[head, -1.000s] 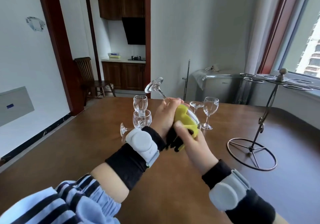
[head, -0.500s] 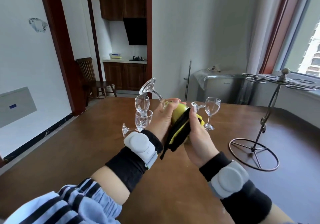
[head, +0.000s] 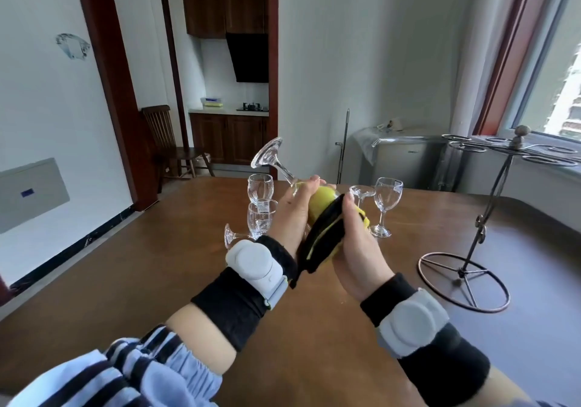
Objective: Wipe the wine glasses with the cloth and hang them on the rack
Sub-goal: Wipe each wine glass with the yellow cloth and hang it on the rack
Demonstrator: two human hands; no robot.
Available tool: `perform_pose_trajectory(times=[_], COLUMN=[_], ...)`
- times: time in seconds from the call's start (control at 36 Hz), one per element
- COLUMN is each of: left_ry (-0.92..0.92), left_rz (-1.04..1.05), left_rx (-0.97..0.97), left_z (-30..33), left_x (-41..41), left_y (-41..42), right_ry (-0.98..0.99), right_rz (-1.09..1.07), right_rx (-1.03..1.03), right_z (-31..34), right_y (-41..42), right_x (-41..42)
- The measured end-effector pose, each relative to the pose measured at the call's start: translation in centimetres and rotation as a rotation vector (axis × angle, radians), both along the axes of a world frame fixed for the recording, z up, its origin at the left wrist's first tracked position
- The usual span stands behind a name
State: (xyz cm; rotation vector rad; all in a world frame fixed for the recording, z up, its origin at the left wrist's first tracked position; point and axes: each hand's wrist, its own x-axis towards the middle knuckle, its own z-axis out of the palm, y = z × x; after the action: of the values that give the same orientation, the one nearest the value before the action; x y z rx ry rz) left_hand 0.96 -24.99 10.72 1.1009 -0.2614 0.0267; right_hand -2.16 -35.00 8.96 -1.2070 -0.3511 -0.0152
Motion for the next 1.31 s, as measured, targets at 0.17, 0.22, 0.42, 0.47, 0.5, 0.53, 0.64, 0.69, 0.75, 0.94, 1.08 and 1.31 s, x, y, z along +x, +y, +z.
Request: perform_pose_trajectory(times=[0.17, 0.22, 0.42, 0.47, 0.5, 0.53, 0.64, 0.69, 0.75, 0.94, 1.08, 1.31], left_ry=[0.092, 0.074, -0.026, 0.034, 0.079, 0.106, 0.126, 0.125, 0.118, 0.199, 0.255, 0.115], left_rz=[0.101, 0.074, 0.012, 0.017, 0.022, 0.016, 0.019, 0.005, -0.032, 0.053, 0.055, -0.001], left_rx=[0.084, 0.12, -0.01, -0.007, 0.008, 0.01, 0.127, 0.137, 0.085, 0.034, 0.18, 0.009], left_z=[0.2, 0.0, -0.1, 0.3, 0.6, 0.6, 0.2, 0.1, -0.1, 0.6, 0.7, 0.3], left_x=[0.4, 0.5, 0.1, 0.0, -0.1, 0.0, 0.4, 0.4, 0.4, -0.2, -0.1, -0.4], left_y=[-0.1, 0.3, 0.6, 0.5, 0.5, 0.5, 0.8, 1.2, 1.3, 0.6, 0.8, 1.4], right_ry=[-0.647, -0.445, 0.268, 0.081, -0.124, -0.358, -0.577, -0.263, 0.063, -0.057, -0.485, 0.197], right_rz=[-0.478, -0.362, 0.156, 0.022, -0.106, -0.258, -0.46, -0.238, -0.046, -0.066, -0.421, 0.1], right_rx=[-0.901, -0.647, 0.297, 0.13, -0.121, -0.422, -0.849, -0.446, -0.084, -0.261, -0.94, 0.141], right_z=[-1.7, -0.5, 1.5, 1.0, 0.5, -0.1, -1.4, 0.2, 1.6, 1.6, 0.1, 1.4], right_y=[-0.5, -0.3, 0.0, 0.8, 0.9, 1.0, 0.3, 0.2, -0.1, 1.0, 0.3, 0.9], right_x=[0.9, 0.3, -0.6, -0.7, -0.5, -0.2, 1.2, 0.7, 0.4, -1.3, 0.5, -0.4])
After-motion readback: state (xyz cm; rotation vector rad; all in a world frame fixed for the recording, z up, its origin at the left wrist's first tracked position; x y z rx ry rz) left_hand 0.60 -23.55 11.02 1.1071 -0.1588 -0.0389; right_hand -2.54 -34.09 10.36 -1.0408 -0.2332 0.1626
